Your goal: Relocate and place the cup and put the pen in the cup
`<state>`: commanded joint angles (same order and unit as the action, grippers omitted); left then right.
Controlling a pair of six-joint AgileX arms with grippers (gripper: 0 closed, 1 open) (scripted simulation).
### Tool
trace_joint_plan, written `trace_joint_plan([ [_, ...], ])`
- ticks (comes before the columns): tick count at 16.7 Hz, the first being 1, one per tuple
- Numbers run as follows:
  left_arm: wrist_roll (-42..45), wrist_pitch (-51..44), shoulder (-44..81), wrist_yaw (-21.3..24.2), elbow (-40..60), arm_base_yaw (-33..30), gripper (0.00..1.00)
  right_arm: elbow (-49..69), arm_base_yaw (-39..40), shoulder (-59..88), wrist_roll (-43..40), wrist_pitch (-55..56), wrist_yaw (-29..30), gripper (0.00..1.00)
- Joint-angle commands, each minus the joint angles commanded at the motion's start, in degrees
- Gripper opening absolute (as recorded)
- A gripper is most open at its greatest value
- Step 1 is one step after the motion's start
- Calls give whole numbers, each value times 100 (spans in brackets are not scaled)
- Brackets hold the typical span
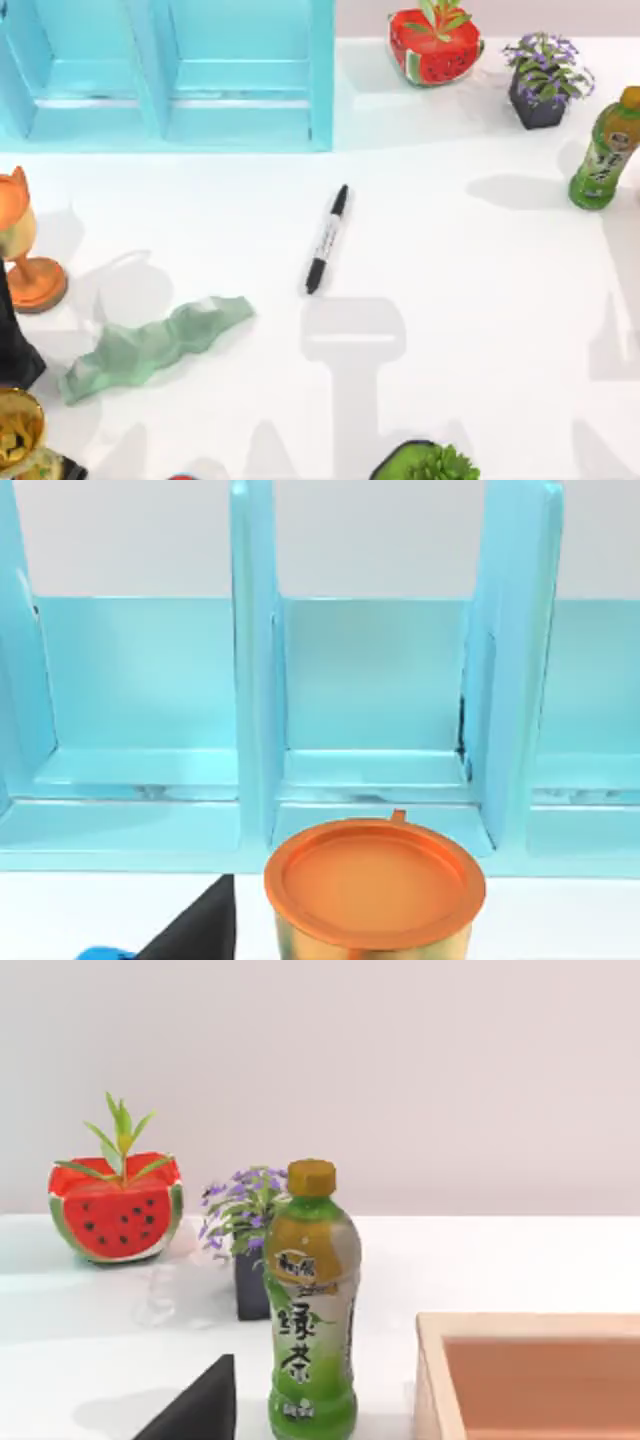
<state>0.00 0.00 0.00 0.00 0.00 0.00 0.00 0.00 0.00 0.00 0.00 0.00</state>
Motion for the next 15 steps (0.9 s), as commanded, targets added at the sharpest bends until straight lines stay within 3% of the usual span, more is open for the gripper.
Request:
trace_joint_plan([
  [7, 0, 0, 0, 0, 0, 0, 100, 806, -215, 861, -172, -597, -32, 100],
  [15, 0, 0, 0, 0, 0, 0, 100, 3893, -1151, 4417, -1085, -3121, -14, 100],
])
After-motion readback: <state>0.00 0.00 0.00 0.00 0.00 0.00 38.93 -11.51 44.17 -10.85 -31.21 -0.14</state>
